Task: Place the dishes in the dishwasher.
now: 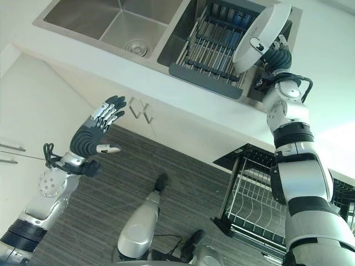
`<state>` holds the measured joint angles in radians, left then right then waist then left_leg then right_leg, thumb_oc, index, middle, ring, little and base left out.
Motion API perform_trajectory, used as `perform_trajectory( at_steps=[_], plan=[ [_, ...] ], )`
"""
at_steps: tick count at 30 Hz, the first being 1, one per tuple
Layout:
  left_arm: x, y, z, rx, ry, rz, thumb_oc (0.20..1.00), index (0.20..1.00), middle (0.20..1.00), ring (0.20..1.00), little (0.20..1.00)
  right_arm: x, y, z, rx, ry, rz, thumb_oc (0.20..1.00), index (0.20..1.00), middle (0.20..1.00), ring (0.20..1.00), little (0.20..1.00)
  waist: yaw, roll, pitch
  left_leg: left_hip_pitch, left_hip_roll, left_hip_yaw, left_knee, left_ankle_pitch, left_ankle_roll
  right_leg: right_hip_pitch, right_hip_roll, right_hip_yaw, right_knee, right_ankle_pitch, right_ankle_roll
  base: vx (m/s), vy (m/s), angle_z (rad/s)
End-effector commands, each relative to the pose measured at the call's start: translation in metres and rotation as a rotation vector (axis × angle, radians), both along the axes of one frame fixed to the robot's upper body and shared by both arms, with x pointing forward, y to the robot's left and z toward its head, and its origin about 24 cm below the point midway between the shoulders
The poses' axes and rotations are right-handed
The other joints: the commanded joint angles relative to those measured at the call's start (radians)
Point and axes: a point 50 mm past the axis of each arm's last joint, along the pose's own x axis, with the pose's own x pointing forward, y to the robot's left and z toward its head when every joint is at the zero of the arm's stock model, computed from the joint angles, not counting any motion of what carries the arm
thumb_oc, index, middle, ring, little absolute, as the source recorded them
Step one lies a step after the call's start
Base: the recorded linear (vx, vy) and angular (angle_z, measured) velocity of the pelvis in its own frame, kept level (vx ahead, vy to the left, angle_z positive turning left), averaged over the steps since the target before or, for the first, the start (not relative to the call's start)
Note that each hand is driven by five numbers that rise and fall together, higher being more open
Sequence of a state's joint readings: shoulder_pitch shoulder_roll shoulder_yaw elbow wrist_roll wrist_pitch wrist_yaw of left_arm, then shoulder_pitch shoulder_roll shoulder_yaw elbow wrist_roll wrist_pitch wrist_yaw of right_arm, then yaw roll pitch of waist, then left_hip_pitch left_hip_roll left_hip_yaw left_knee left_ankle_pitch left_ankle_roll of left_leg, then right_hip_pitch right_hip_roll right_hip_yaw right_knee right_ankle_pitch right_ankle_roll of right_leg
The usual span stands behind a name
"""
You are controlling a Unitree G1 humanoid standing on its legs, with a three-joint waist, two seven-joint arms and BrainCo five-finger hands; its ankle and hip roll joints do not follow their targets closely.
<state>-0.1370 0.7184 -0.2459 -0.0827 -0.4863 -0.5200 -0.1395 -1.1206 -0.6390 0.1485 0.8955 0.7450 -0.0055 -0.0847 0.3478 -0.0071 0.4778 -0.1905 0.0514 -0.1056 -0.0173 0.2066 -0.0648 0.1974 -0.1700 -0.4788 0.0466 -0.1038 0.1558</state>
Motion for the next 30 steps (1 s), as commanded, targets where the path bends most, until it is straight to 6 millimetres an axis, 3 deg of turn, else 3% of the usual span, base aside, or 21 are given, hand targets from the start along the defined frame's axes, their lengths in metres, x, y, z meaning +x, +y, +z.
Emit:
perform_trajectory(
  at_steps=[1, 30],
  plan=[
    [-0.012, -0.012, 0.017, -0.025, -0.114, -0.060, 1.000, 1.000, 1.000, 1.000, 1.000, -0.011, -0.004, 0.057, -0.119, -0.153, -0.036, 1.000, 1.000, 1.000, 1.000, 1.000, 0.009, 0.009, -0.036, 0.064, 0.015, 0.027, 0.055, -0.152, 0.028, -0.179, -0.009, 0.084, 0.147, 0.028, -0.048, 0.00, 0.000, 0.00],
    [-0.018, -0.015, 0.015, -0.040, -0.099, -0.063, 1.000, 1.000, 1.000, 1.000, 1.000, -0.013, 0.002, 0.079, -0.164, -0.188, -0.050, 1.000, 1.000, 1.000, 1.000, 1.000, 0.019, 0.009, -0.020, 0.054, 0.013, 0.020, 0.076, -0.157, 0.032, -0.195, -0.013, 0.083, 0.186, 0.016, -0.054, 0.00, 0.000, 0.00]
  ],
)
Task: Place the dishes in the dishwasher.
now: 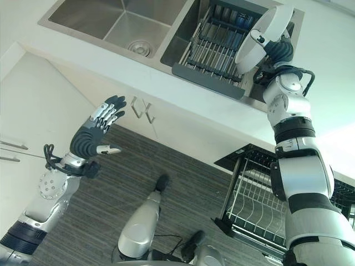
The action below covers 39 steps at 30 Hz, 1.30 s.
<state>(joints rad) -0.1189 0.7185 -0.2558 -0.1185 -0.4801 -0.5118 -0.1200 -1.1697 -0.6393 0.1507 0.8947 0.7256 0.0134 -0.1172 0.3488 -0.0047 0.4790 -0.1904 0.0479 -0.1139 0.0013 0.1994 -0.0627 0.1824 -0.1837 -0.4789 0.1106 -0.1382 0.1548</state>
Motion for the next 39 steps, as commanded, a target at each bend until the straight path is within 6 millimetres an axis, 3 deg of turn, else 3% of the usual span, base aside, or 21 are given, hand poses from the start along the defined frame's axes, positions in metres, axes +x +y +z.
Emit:
perform_trajectory(
  at_steps=[1, 4, 5, 13, 16, 27, 39],
  plan=[
    [-0.013, -0.011, 0.016, -0.034, -0.103, -0.052, 1.000, 1.000, 1.000, 1.000, 1.000, -0.014, -0.002, 0.062, -0.157, -0.163, -0.031, 1.000, 1.000, 1.000, 1.000, 1.000, 0.018, 0.006, -0.021, 0.054, 0.017, 0.029, 0.058, -0.151, 0.031, -0.181, 0.000, 0.084, 0.123, 0.050, -0.053, 0.00, 0.000, 0.00],
    [-0.013, -0.010, 0.016, -0.027, -0.094, -0.054, 1.000, 1.000, 1.000, 1.000, 1.000, -0.015, -0.004, 0.061, -0.166, -0.152, -0.047, 1.000, 1.000, 1.000, 1.000, 1.000, 0.020, 0.001, -0.021, 0.055, 0.018, 0.028, 0.059, -0.151, 0.030, -0.177, 0.001, 0.082, 0.122, 0.051, -0.052, 0.01, -0.004, 0.01],
    [-0.013, -0.011, 0.015, -0.024, -0.095, -0.058, 1.000, 1.000, 1.000, 1.000, 1.000, -0.015, -0.005, 0.063, -0.179, -0.157, -0.072, 0.200, 0.200, 0.200, 0.200, 0.200, 0.021, 0.001, -0.020, 0.054, 0.018, 0.028, 0.061, -0.152, 0.030, -0.179, 0.001, 0.081, 0.123, 0.052, -0.052, 0.01, -0.003, 0.04],
    [-0.014, -0.011, 0.016, -0.039, -0.094, -0.062, 1.000, 1.000, 1.000, 1.000, 1.000, -0.021, -0.004, 0.082, -0.280, -0.240, -0.110, 0.200, 0.200, 0.200, 0.200, 0.200, 0.025, -0.006, -0.010, 0.038, 0.017, 0.033, 0.066, -0.152, 0.033, -0.190, 0.001, 0.079, 0.121, 0.060, -0.048, -0.02, 0.003, 0.02],
    [-0.015, -0.012, 0.015, -0.036, -0.087, -0.071, 1.000, 1.000, 1.000, 1.000, 1.000, -0.024, -0.006, 0.083, -0.214, -0.293, -0.085, 0.200, 0.200, 0.200, 0.200, 0.200, 0.027, -0.009, -0.015, 0.042, 0.019, 0.037, 0.067, -0.155, 0.032, -0.183, 0.002, 0.075, 0.116, 0.059, -0.048, -0.01, -0.042, 0.01],
    [-0.014, -0.015, 0.010, -0.033, -0.056, -0.090, 1.000, 1.000, 1.000, 1.000, 1.000, -0.022, -0.011, 0.065, -0.144, -0.281, -0.085, 0.200, 0.200, 0.200, 0.200, 0.200, 0.010, -0.007, -0.049, 0.085, 0.030, 0.054, 0.041, -0.159, 0.027, -0.154, 0.010, 0.089, 0.077, 0.069, -0.046, 0.00, -0.015, -0.01],
    [-0.016, -0.013, 0.002, -0.028, -0.031, -0.099, 1.000, 1.000, 1.000, 1.000, 1.000, -0.033, -0.003, 0.056, 0.090, -0.480, 0.035, 0.200, 0.200, 0.200, 0.200, 0.200, -0.018, -0.007, -0.094, 0.122, 0.044, 0.092, 0.008, -0.157, 0.024, -0.129, 0.018, 0.103, 0.036, 0.076, -0.046, -0.04, -0.022, -0.06]
  ],
)
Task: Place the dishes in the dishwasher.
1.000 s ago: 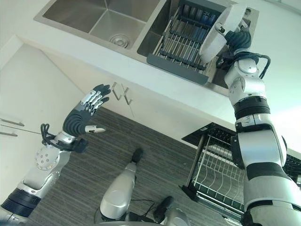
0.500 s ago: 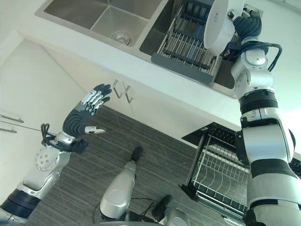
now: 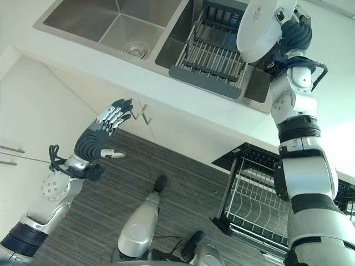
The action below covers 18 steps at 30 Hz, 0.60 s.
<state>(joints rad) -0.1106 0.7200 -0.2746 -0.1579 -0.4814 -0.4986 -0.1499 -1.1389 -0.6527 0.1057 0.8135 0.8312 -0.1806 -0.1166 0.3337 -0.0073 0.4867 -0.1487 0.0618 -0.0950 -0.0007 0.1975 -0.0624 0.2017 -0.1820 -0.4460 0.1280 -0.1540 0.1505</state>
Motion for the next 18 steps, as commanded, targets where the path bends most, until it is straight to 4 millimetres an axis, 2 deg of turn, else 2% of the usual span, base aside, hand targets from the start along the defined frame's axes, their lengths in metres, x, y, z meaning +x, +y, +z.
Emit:
perform_trajectory(
  at_steps=[1, 5, 10, 13, 15, 18],
  plan=[
    [-0.012, -0.005, 0.001, -0.041, -0.031, -0.042, 1.000, 1.000, 1.000, 1.000, 1.000, -0.018, 0.004, 0.031, -0.002, -0.228, 0.021, 0.200, 0.200, 0.200, 0.200, 0.200, -0.005, -0.005, -0.108, 0.086, 0.032, 0.076, 0.006, -0.155, 0.023, -0.144, 0.018, 0.071, 0.013, 0.093, -0.041, -0.04, -0.077, -0.03],
    [-0.013, -0.007, -0.007, -0.033, 0.002, -0.050, 1.000, 1.000, 1.000, 1.000, 1.000, -0.021, 0.010, 0.025, 0.060, -0.255, 0.056, 0.200, 0.200, 0.200, 0.200, 0.200, -0.027, -0.003, -0.149, 0.119, 0.037, 0.095, -0.013, -0.154, 0.017, -0.117, 0.024, 0.087, -0.020, 0.097, -0.042, -0.04, -0.047, -0.22],
    [-0.012, -0.011, -0.024, -0.022, 0.075, -0.052, 1.000, 1.000, 1.000, 1.000, 1.000, -0.024, 0.018, 0.012, 0.152, -0.280, 0.122, 0.200, 0.200, 0.200, 0.200, 0.200, -0.070, -0.003, -0.230, 0.171, 0.054, 0.143, -0.054, -0.145, 0.005, -0.081, 0.033, 0.111, -0.078, 0.109, -0.044, -0.05, -0.066, -0.25],
    [-0.011, -0.013, -0.038, 0.010, 0.151, -0.052, 1.000, 1.000, 1.000, 1.000, 1.000, -0.029, 0.019, 0.004, 0.195, -0.299, 0.153, 0.200, 0.200, 0.200, 0.200, 0.200, -0.098, -0.004, -0.276, 0.200, 0.066, 0.172, -0.077, -0.142, -0.004, -0.059, 0.043, 0.122, -0.114, 0.117, -0.041, -0.12, -0.133, -0.32],
    [-0.012, -0.013, -0.059, 0.110, 0.226, -0.064, 1.000, 1.000, 1.000, 1.000, 1.000, -0.034, 0.024, -0.001, 0.199, -0.315, 0.186, 0.200, 0.200, 0.200, 0.200, 0.200, -0.132, -0.002, -0.305, 0.219, 0.077, 0.197, -0.087, -0.142, -0.012, -0.048, 0.051, 0.135, -0.140, 0.126, -0.041, -0.16, -0.124, -0.29],
    [-0.016, -0.013, -0.077, 0.224, 0.289, -0.111, 1.000, 1.000, 1.000, 1.000, 1.000, -0.040, 0.025, -0.004, 0.201, -0.333, 0.207, 0.200, 0.200, 0.200, 0.200, 0.200, -0.165, 0.003, -0.327, 0.235, 0.087, 0.226, -0.087, -0.147, -0.018, -0.042, 0.057, 0.147, -0.155, 0.129, -0.041, -0.12, -0.060, -0.39]
  ],
)
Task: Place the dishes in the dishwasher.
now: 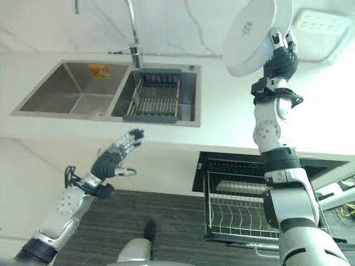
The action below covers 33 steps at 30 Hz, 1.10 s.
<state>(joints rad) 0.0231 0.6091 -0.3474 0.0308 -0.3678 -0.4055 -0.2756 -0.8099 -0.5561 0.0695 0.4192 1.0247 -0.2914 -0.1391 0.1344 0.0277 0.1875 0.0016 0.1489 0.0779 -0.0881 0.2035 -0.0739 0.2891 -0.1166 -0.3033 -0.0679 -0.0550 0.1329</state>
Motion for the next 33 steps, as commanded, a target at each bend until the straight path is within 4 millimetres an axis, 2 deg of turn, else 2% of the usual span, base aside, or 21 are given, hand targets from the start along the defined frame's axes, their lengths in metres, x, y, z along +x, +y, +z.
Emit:
perform_trajectory(
  at_steps=[1, 7, 11, 15, 17, 20, 22, 27, 31, 32, 33],
  plan=[
    [-0.001, -0.008, 0.006, 0.105, -0.054, -0.145, 1.000, 1.000, 1.000, 1.000, 1.000, -0.015, -0.002, 0.047, 0.018, -0.232, 0.010, 0.200, 0.200, 0.200, 0.200, 0.200, 0.020, -0.030, -0.036, 0.091, 0.004, 0.066, 0.001, -0.156, -0.008, -0.128, -0.006, 0.011, 0.037, 0.030, -0.024, -0.17, -0.063, -0.39],
    [-0.005, -0.022, -0.028, 0.255, 0.073, -0.381, 1.000, 1.000, 1.000, 1.000, 1.000, -0.025, 0.005, 0.044, -0.004, -0.266, 0.061, 0.200, 0.200, 0.200, 0.200, 0.200, -0.068, -0.021, -0.063, 0.130, 0.022, 0.129, 0.001, -0.166, -0.014, -0.130, 0.003, 0.062, 0.019, 0.041, -0.019, -0.10, -0.048, -0.42],
    [-0.012, -0.032, -0.050, 0.307, 0.146, -0.461, 1.000, 1.000, 1.000, 1.000, 1.000, -0.030, 0.010, 0.043, -0.010, -0.283, 0.086, 0.200, 0.200, 0.200, 0.200, 0.200, -0.114, -0.020, -0.070, 0.154, 0.028, 0.165, 0.004, -0.176, -0.017, -0.134, 0.004, 0.089, 0.012, 0.049, -0.015, -0.05, -0.035, -0.48],
    [-0.026, -0.044, -0.100, 0.429, 0.267, -0.442, 1.000, 1.000, 1.000, 1.000, 1.000, -0.038, 0.016, 0.036, -0.004, -0.296, 0.126, 0.200, 0.200, 0.200, 0.200, 0.200, -0.191, -0.028, -0.072, 0.187, 0.032, 0.232, 0.012, -0.192, -0.016, -0.146, -0.002, 0.134, 0.005, 0.067, -0.007, -0.03, -0.025, -0.64],
    [-0.031, -0.037, -0.129, 0.496, 0.363, -0.322, 1.000, 1.000, 1.000, 1.000, 1.000, -0.048, 0.014, 0.022, 0.005, -0.280, 0.136, 0.200, 0.200, 0.200, 0.200, 0.200, -0.238, -0.036, -0.075, 0.203, 0.030, 0.265, 0.012, -0.205, -0.012, -0.157, -0.006, 0.164, 0.000, 0.077, 0.000, 0.03, -0.042, -0.47],
    [-0.034, -0.027, -0.142, 0.511, 0.424, -0.231, 1.000, 1.000, 1.000, 1.000, 1.000, -0.056, 0.010, 0.011, -0.007, -0.261, 0.126, 0.200, 0.200, 0.200, 0.200, 0.200, -0.261, -0.042, -0.075, 0.210, 0.027, 0.281, 0.013, -0.214, -0.009, -0.165, -0.010, 0.181, -0.004, 0.084, 0.004, 0.02, -0.036, -0.41],
    [-0.046, -0.018, -0.154, 0.529, 0.473, -0.178, 1.000, 1.000, 1.000, 1.000, 1.000, -0.063, 0.003, -0.006, -0.006, -0.225, 0.116, 0.200, 0.200, 0.200, 0.200, 0.200, -0.275, -0.045, -0.072, 0.214, 0.023, 0.293, 0.015, -0.224, -0.006, -0.174, -0.015, 0.192, -0.005, 0.088, 0.008, 0.01, -0.043, -0.13],
    [-0.061, -0.003, -0.164, 0.549, 0.540, -0.099, 1.000, 1.000, 1.000, 1.000, 1.000, -0.075, -0.005, -0.038, -0.046, -0.136, 0.117, 0.200, 0.200, 0.200, 0.200, 0.200, -0.291, -0.040, -0.063, 0.216, 0.018, 0.295, 0.019, -0.234, -0.001, -0.182, -0.020, 0.204, 0.000, 0.087, 0.011, 0.01, 0.003, 0.00],
    [-0.069, 0.002, -0.167, 0.536, 0.562, -0.057, 1.000, 1.000, 1.000, 1.000, 1.000, -0.080, -0.014, -0.073, -0.047, -0.008, 0.133, 0.200, 0.200, 0.200, 0.200, 0.200, -0.293, -0.040, -0.061, 0.220, 0.012, 0.292, 0.016, -0.238, 0.003, -0.183, -0.022, 0.203, -0.001, 0.088, 0.014, 0.04, -0.004, 0.00],
    [-0.071, 0.005, -0.166, 0.536, 0.561, -0.050, 1.000, 1.000, 1.000, 1.000, 1.000, -0.083, -0.017, -0.092, -0.025, 0.046, 0.160, 0.200, 0.200, 0.200, 0.200, 0.200, -0.292, -0.040, -0.057, 0.218, 0.011, 0.289, 0.014, -0.238, 0.005, -0.186, -0.025, 0.196, 0.000, 0.089, 0.016, 0.03, -0.037, 0.01],
    [-0.072, 0.006, -0.166, 0.531, 0.567, -0.040, 1.000, 1.000, 1.000, 1.000, 1.000, -0.085, -0.016, -0.101, -0.021, 0.072, 0.163, 0.200, 0.200, 0.200, 0.200, 0.200, -0.291, -0.039, -0.055, 0.216, 0.010, 0.286, 0.014, -0.238, 0.005, -0.187, -0.026, 0.193, 0.000, 0.088, 0.016, 0.03, -0.038, 0.02]
  ],
)
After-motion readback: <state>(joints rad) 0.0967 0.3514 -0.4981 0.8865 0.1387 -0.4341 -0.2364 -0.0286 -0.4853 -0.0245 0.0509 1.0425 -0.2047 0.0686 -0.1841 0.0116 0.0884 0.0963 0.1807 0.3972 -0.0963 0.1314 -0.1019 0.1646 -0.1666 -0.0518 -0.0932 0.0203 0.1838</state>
